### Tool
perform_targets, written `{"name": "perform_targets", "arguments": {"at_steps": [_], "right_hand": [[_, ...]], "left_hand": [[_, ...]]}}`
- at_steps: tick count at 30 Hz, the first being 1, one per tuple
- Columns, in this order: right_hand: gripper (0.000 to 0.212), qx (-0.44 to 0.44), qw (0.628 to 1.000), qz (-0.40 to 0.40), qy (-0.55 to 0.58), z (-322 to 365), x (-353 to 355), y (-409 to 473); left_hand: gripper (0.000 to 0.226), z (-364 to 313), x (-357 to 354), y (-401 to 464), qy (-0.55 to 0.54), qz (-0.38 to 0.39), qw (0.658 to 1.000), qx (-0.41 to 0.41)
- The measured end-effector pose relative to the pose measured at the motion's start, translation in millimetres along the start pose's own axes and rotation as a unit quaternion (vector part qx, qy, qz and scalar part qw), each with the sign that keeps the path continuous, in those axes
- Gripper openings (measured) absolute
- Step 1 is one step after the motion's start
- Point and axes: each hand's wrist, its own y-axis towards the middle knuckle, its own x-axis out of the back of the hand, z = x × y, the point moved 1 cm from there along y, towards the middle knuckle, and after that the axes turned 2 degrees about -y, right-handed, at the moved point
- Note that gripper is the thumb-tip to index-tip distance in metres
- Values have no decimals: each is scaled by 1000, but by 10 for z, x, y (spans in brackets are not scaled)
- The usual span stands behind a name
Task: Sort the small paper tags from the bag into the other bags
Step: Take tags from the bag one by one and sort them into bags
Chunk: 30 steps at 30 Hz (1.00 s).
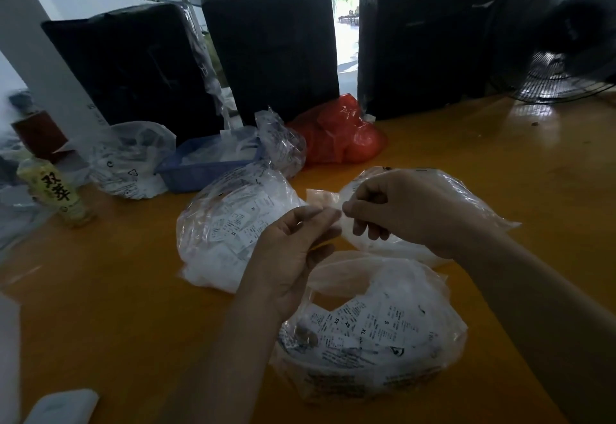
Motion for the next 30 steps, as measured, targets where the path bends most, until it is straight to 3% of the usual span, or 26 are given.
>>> {"name": "perform_targets", "arguments": {"at_steps": [4, 9, 12, 16, 20, 22, 26, 30], "right_hand": [[24, -4, 996, 85, -41, -10, -40, -13], [12, 18, 940, 242, -241, -75, -155, -23], [31, 0, 888, 339, -311, -143, -375, -57], [38, 37, 855, 378, -353, -207, -524, -89], [27, 44, 854, 387, -344, -219, -515, -72], [26, 43, 874, 364, -320, -205, -442, -45], [11, 40, 946, 258, -190, -170, -188, 18], [14, 8, 994, 104, -32, -198, -21, 66]], "left_hand": [[6, 2, 6, 24, -65, -26, 997, -14], [10, -18, 41, 19, -111, -14, 994, 9], [15, -10, 21, 5, -87, -8, 996, 30], [18, 3, 12, -15, -40, -6, 998, 50], [23, -8, 21, -29, -9, -18, 998, 57], [26, -13, 31, -26, 14, -30, 998, 56], [27, -19, 21, -16, -23, -36, 998, 38], [40, -40, 21, -9, -92, -38, 995, 20]]}}
